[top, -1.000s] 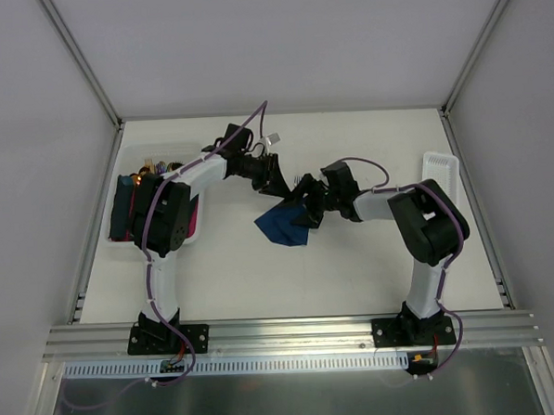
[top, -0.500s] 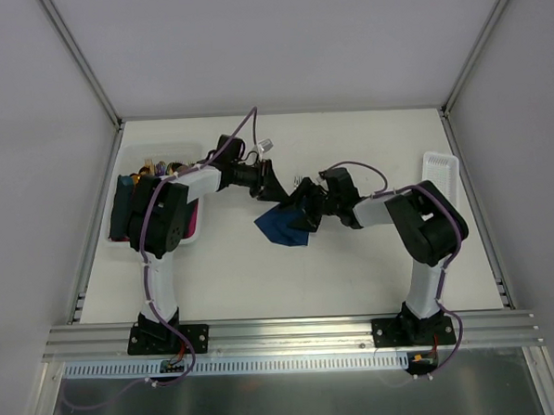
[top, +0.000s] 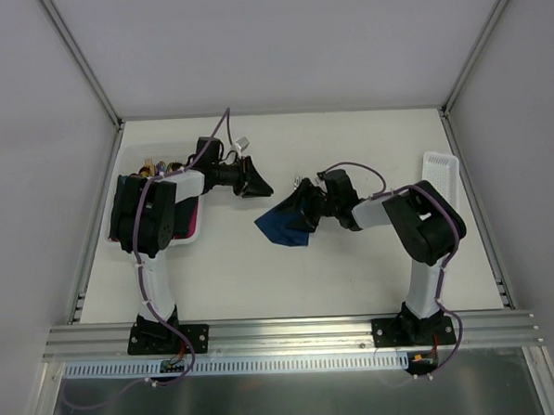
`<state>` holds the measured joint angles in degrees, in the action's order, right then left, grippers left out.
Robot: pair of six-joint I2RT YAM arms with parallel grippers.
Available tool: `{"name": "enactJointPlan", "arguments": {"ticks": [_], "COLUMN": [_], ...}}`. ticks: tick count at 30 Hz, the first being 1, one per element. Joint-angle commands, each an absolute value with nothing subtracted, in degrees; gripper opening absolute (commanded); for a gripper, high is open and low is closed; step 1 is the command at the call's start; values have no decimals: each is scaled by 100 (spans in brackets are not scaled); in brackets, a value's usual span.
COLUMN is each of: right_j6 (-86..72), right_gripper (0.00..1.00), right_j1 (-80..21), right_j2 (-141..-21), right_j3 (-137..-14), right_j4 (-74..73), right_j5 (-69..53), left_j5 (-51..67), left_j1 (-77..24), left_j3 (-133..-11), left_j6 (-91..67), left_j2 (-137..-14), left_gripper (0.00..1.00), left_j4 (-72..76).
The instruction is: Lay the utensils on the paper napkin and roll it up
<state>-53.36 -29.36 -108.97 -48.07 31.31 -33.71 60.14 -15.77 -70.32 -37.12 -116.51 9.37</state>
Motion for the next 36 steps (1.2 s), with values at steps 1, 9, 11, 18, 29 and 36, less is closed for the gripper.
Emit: {"name": "enactJointPlan", "arguments": {"ticks": [1, 9, 11, 18, 29, 36], "right_j6": [-5317, -5256, -5221, -5159, -5177, -5194], "right_gripper": [73, 66, 63, 49, 34, 20], "right_j1": [-2927, -2927, -2927, -2927, -2927, -2927], "right_j2": [-10995, -10960, -10951, -10925, -11004, -11039], "right_j3": [-4764, -4808, -4808, -4790, -4772, -4729], "right_j4": [3375, 3384, 3445, 3709, 3709, 3787], "right_j5": [-3358, -3401, -3436, -3559, -3647, -3700], "left_j5": [6037, 5854, 5766, 5581, 5774, 5818], "left_j1": [-1433, -1415, -1424, -1555, -2311, -2373], "left_j3": [-7093, -6759, -6566, -6468, -6741, -6820], "left_j6": [-3876, -3806, -3797, -3507, -3261, -3270], "left_j2": [-11162, -10969, -11056, -11311, -11619, -11812], "left_gripper": [25, 21, 20, 16, 15, 15], "left_j4": [1406, 1143, 994, 581, 264, 272]}}
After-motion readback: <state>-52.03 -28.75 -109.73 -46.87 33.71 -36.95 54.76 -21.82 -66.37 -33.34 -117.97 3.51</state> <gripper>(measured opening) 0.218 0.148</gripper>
